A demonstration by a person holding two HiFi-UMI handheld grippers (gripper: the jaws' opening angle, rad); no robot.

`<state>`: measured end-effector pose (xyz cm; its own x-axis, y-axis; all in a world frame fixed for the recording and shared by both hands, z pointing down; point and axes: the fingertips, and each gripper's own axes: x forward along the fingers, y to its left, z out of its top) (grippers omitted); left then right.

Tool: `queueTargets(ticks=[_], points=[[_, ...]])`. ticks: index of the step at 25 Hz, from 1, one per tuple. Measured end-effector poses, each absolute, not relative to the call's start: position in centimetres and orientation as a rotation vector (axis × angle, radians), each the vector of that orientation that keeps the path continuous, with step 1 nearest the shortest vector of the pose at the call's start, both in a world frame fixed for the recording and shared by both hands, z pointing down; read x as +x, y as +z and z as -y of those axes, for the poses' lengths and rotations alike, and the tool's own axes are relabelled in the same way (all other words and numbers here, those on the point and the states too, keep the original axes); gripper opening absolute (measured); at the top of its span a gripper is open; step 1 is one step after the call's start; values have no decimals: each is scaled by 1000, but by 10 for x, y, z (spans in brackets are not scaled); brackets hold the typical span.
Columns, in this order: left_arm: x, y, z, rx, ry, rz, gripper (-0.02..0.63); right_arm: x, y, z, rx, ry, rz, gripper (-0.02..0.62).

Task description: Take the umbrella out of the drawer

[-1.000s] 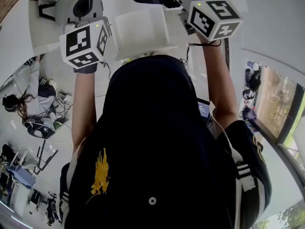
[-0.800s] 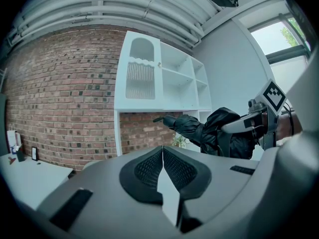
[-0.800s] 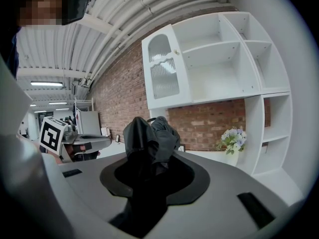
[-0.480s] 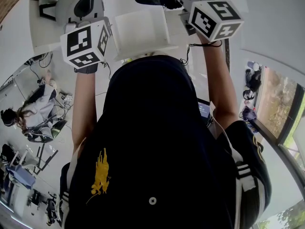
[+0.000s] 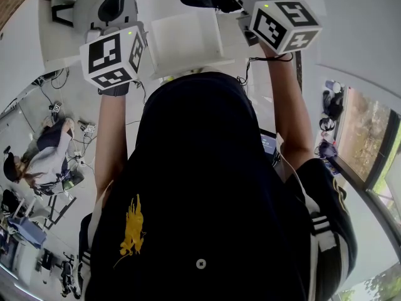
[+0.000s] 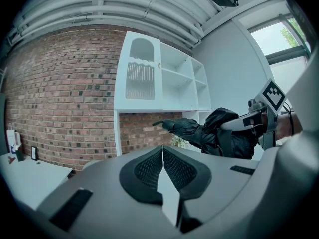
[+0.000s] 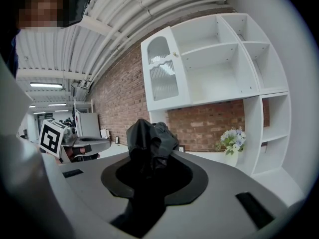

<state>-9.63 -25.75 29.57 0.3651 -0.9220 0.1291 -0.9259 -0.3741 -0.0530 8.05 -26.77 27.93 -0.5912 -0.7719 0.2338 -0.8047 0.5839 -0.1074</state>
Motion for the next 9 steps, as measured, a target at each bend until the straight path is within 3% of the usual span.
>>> queueTargets(ticks=[9], points=[[-103, 296, 258, 2569, 211, 1737, 20, 74, 281, 268, 1336, 307, 2643, 117]])
